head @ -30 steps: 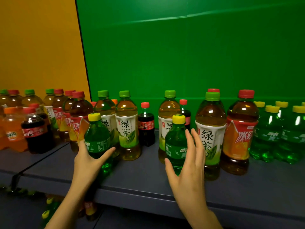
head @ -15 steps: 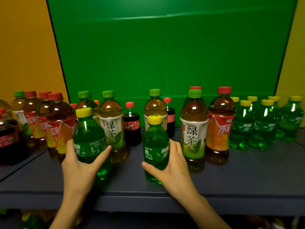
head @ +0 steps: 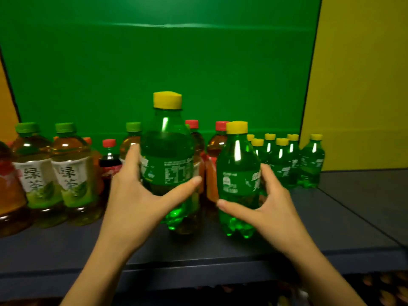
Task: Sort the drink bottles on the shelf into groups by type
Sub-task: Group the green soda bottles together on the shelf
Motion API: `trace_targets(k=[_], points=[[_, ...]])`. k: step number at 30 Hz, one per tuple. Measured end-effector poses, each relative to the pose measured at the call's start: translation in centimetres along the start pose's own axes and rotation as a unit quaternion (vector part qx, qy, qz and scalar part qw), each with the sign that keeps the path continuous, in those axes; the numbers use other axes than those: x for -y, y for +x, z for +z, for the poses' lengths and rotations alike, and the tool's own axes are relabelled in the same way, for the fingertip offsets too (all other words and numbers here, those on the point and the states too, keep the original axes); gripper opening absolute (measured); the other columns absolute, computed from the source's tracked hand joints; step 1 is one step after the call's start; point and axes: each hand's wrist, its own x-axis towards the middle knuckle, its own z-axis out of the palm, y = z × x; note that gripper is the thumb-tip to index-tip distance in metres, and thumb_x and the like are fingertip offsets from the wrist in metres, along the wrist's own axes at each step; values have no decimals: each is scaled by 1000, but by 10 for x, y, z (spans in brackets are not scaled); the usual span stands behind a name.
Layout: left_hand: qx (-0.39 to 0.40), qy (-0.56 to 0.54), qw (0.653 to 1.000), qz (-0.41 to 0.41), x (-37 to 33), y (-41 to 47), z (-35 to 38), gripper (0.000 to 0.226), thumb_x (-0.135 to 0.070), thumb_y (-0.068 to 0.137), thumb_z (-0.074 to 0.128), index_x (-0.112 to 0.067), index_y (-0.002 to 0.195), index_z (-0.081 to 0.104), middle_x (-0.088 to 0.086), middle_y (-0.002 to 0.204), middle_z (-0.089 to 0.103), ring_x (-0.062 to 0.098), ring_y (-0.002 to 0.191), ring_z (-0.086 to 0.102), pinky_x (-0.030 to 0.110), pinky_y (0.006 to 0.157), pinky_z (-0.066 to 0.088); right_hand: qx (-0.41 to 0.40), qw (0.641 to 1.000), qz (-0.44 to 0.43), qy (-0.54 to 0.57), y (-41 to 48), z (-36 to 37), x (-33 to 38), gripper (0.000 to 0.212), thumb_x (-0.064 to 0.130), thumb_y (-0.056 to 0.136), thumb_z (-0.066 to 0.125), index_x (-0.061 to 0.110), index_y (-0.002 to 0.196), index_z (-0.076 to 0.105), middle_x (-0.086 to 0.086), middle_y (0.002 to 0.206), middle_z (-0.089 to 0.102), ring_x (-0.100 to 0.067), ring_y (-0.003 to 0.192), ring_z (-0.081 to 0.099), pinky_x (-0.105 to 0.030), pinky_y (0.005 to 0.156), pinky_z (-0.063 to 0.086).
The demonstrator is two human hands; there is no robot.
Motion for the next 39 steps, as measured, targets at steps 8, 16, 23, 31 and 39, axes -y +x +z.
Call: trace_targets(k=[8,16,23,31,39], points=[[57,-41,997,-21,-13,12,142,65,-53,51,77,-25,105,55,-16,97,69,-5,92,64,18,82,51,-109,992,5,-64,22,-125,-51,93,63,42,80,24,120,49,9,113,64,-10,107,60,-42,95,49],[116,-5,990,-79,0,24,269,77,-43,58,83,-12,117,46,0,113,64,16,106,60,38,93,49,-148,987,22,-51,42,-207,-109,83,52,46,77,26,119,47,7,113,62,-12,105,60,-45,93,50],[123,-35,973,-192,23,27,333,85,-35,59,85,-8,125,38,8,126,54,23,118,51,42,101,43,-125,989,51,-55,63,-235,-160,74,29,58,84,19,120,46,0,116,61,-18,108,59,-43,96,49],[92,15,973,-212,41,20,365,69,-25,65,83,-8,111,36,9,120,57,25,112,54,37,95,46,-87,993,84,-12,87,-227,-193,72,22,63,83,15,124,44,-1,116,59,-19,109,58,-39,95,49],[113,65,972,-197,42,18,363,81,-29,71,78,-3,127,26,12,129,50,24,120,49,29,94,42,-61,994,93,8,86,-213,-213,65,24,69,79,17,123,43,1,116,59,-16,110,57,-31,91,48]])
